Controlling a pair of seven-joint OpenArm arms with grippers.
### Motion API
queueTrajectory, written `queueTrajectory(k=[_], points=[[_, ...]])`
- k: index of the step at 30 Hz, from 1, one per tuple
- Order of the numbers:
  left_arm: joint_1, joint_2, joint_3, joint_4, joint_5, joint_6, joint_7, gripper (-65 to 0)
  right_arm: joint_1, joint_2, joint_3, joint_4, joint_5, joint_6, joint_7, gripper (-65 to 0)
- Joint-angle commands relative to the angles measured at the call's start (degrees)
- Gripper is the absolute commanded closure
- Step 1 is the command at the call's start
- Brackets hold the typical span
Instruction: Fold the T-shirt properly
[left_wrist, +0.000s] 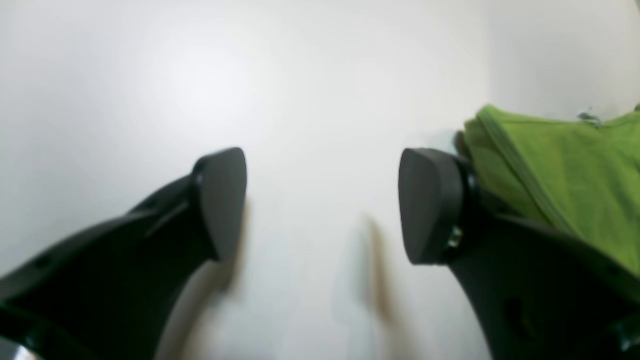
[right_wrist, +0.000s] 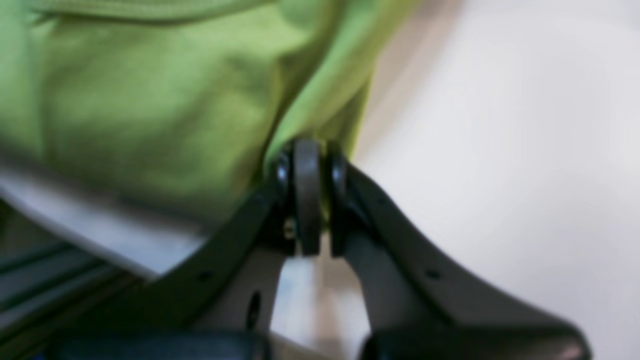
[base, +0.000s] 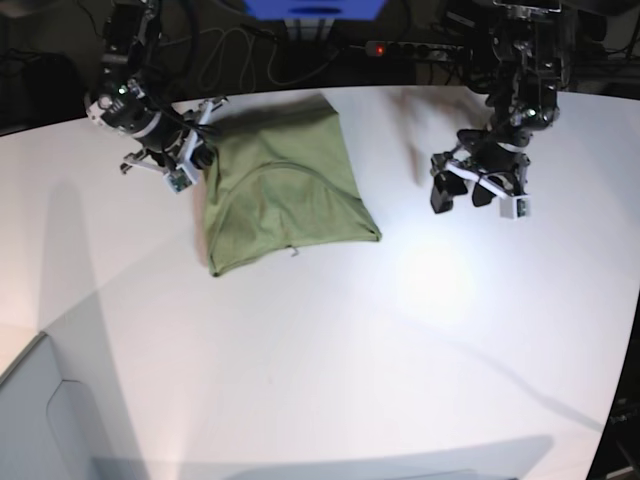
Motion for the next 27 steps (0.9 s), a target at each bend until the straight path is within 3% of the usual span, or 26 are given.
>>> queueTrajectory(k=[1, 11, 18, 23, 27], points=[[0.6, -0.7, -0.3, 1.0, -0.3, -0.2, -1.0, -45.6, -1.4, 0.4, 0.0, 2.7, 1.0, 1.1, 1.1, -0.1], [4.5, -1.1, -1.1, 2.4, -0.3, -0.3, -1.0, -45.6, -10.9, 0.1, 0.6, 18.4, 1.2, 1.1, 1.0, -0.1], [7.9, -0.8, -3.0, 5.5, -0.3, -0.4, -1.0, -45.5, -4.4, -1.7, -5.3, 13.1, 1.2, 1.1, 1.0, -0.1], [10.1, -0.8, -3.1, 5.5, -0.3, -0.3, -1.0, -45.5, -2.8, -2.7, -5.6, 7.0, 1.1, 1.1, 1.3, -0.1], [11.7, -0.8, -3.1, 5.5, -0.3, -0.4, -1.0, -45.5, -4.8, -2.4, -5.6, 1.4, 1.1, 1.1, 7.0, -0.1]])
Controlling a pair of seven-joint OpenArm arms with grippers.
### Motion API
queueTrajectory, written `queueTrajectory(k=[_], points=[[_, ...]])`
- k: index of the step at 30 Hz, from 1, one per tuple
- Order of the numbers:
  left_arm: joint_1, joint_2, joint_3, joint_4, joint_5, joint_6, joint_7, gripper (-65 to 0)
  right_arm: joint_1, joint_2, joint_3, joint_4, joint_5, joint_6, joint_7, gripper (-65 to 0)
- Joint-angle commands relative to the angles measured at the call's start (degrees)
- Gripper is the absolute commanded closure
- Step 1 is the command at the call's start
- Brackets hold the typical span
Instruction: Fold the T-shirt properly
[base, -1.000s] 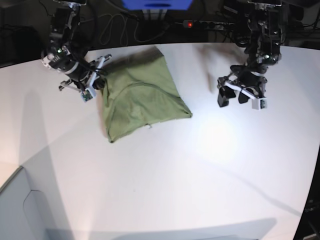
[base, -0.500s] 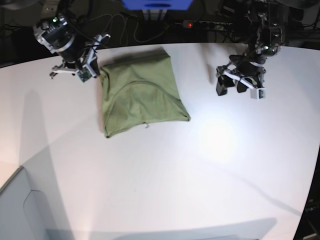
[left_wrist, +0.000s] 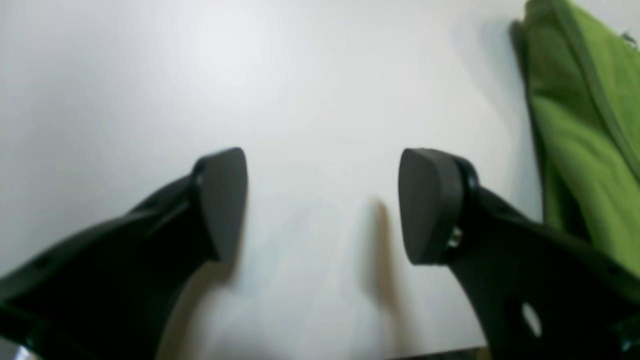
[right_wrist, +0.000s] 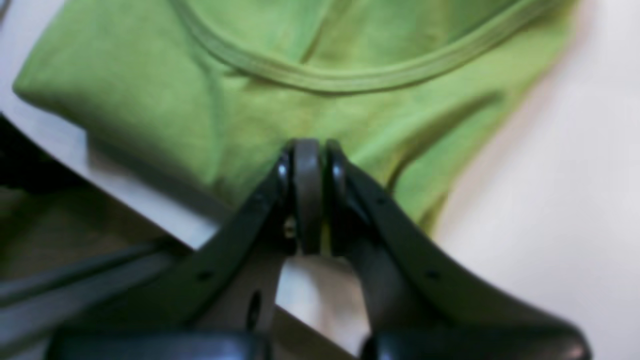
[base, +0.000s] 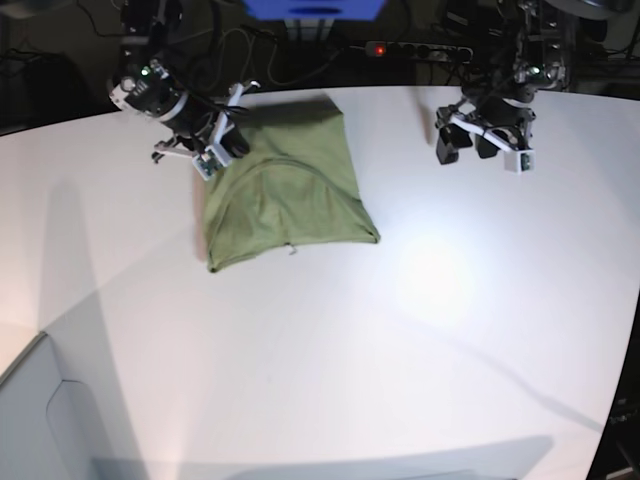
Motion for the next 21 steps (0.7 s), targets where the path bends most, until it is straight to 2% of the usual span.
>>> queueTrajectory(k=[1, 6, 15, 21], points=[[0.6, -0.6, -0.4, 1.0, -0.3, -0.4, -1.0, -45.5, -1.0, 0.2, -0.1, -0.3, 0.9, 1.1, 1.8, -0.1], [1.7, -0.6, -0.4, 1.0, -0.3, -0.4, -1.0, -45.5, -3.4, -0.1, 0.2, -2.0, 0.9, 1.1, 5.0, -0.1], [3.5, -0.6, -0.4, 1.0, -0.3, -0.5, -1.1, -45.5, -7.1, -0.2, -0.1, 10.1, 1.0, 1.1, 5.1, -0.1], [5.8, -0.6, -0.4, 2.9, -0.3, -0.6, -1.2, -45.4, -8.2, -1.0, -8.8, 13.2, 1.0, 1.1, 5.0, -0.1]])
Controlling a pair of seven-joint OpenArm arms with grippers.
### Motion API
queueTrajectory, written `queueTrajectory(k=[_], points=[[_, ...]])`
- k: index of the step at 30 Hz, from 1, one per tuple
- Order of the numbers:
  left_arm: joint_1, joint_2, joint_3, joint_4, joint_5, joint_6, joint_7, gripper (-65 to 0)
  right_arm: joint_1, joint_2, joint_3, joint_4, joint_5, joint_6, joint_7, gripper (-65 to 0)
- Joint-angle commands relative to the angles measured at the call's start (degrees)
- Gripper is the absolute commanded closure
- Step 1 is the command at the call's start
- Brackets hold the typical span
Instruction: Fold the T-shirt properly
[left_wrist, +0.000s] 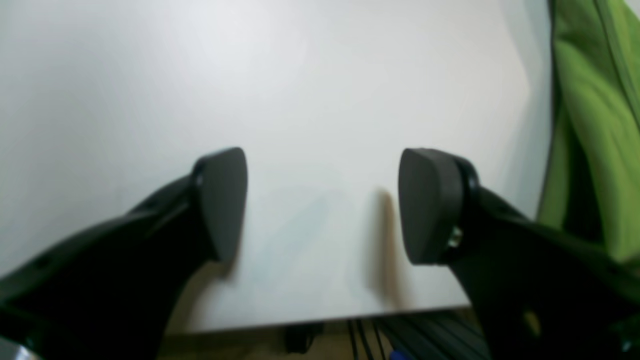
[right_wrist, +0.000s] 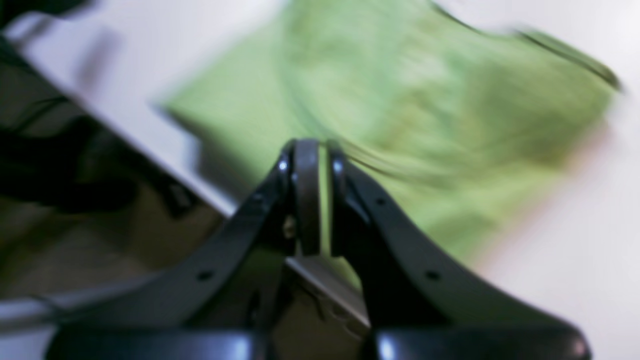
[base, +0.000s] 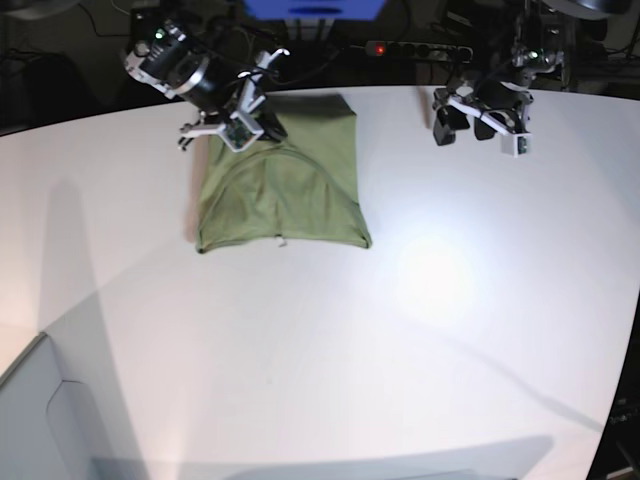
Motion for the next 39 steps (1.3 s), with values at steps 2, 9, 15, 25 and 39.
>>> queueTrajectory(k=[2, 9, 15, 25, 39], points=[[1.3, -0.6, -0.5, 2.6, -0.3, -0.5, -0.9, -45.4, 0.0, -0.2, -2.9, -0.3, 1.0, 1.1, 1.6, -0.1], [4.5, -0.6, -0.5, 5.6, -0.3, -0.5, -0.6, -45.4, 4.7, -0.4, -6.9, -10.2, 1.0, 1.1, 1.7, -0.1], [6.5, -0.6, -0.5, 5.5, -0.3, -0.5, -0.8, -45.4, 6.9, 0.1, -6.5, -18.8, 1.0, 1.1, 6.2, -0.1], [9.4, -0.6, -0.3, 5.5, -0.3, -0.5, -0.6, -45.4, 4.2, 2.8, -6.5, -18.6, 1.1, 1.1, 11.5, -0.1], [16.4, -1.3, 0.0, 7.0, 0.2, -0.6, -0.5, -10.0, -9.8, 3.6, -5.1, -1.9, 0.8, 1.1, 11.2, -0.2]])
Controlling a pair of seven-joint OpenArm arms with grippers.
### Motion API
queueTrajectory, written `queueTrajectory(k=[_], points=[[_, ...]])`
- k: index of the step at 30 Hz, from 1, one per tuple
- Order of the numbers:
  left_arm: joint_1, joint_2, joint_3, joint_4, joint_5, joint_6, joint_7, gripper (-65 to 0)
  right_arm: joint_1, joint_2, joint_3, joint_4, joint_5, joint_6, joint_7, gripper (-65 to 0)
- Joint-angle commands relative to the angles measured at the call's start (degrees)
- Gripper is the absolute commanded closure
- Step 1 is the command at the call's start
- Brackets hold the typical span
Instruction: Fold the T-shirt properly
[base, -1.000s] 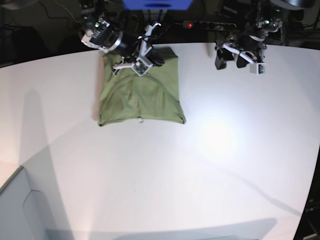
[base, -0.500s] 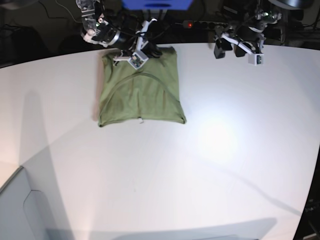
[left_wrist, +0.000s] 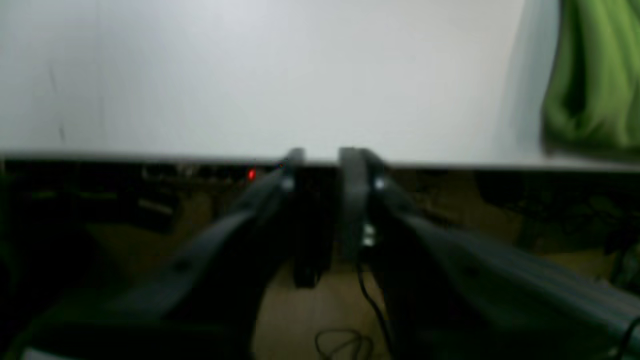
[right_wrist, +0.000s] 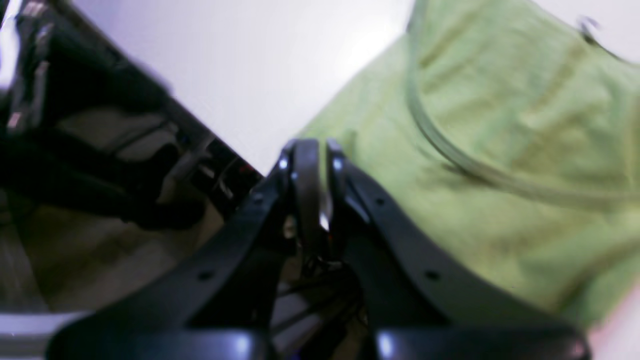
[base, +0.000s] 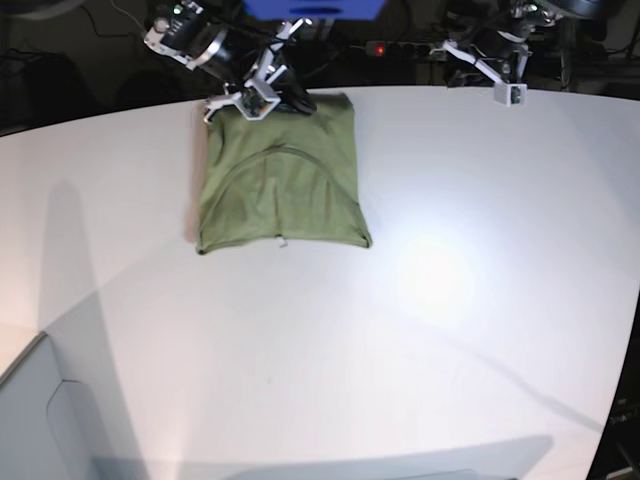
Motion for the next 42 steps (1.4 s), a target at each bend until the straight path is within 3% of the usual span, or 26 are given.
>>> queueTrajectory(k=[1, 10, 13, 16, 22, 34, 42], points=[[1.9, -0.4, -0.1, 0.8, -0.2, -0.2, -0.7, -10.5, -3.0, 0.8, 0.0, 0.5, -0.2, 3.7, -1.1, -0.2], [3.9, -0.5, -0.1, -5.0, -0.1, -0.1, -0.7, -9.8, -6.6, 1.2, 4.1, -6.2, -0.2, 3.7, -3.3, -0.2], [3.8, -0.5, -0.1, -7.5, -0.1, -0.1, -0.7, 0.0, -6.2, 1.2, 5.6, -9.8, -0.2, 3.7, -4.8, -0.2], [3.0, -0.5, 0.0, -10.4, 0.4, 0.0, -0.7, 0.0, -6.5, 1.2, 7.4, -12.4, -0.2, 3.7, -5.0, -0.1], [-1.1, 0.2, 0.5, -17.7, 7.6, -0.2, -1.2, 0.0, -10.2, 1.3, 7.4, -14.1, -0.2, 3.7, -4.6, -0.1], [-3.5, 0.1, 3.0, -20.0, 8.4, -0.2, -1.2, 0.0, -8.9, 2.0, 7.7, -14.5, -0.2, 3.7, -5.0, -0.1], [-7.4, 0.1, 3.0, -28.3, 8.5, -0.2, -1.2, 0.0, -3.7, 3.1, 11.4, -26.1, -0.1, 3.7, -4.5, -0.1]])
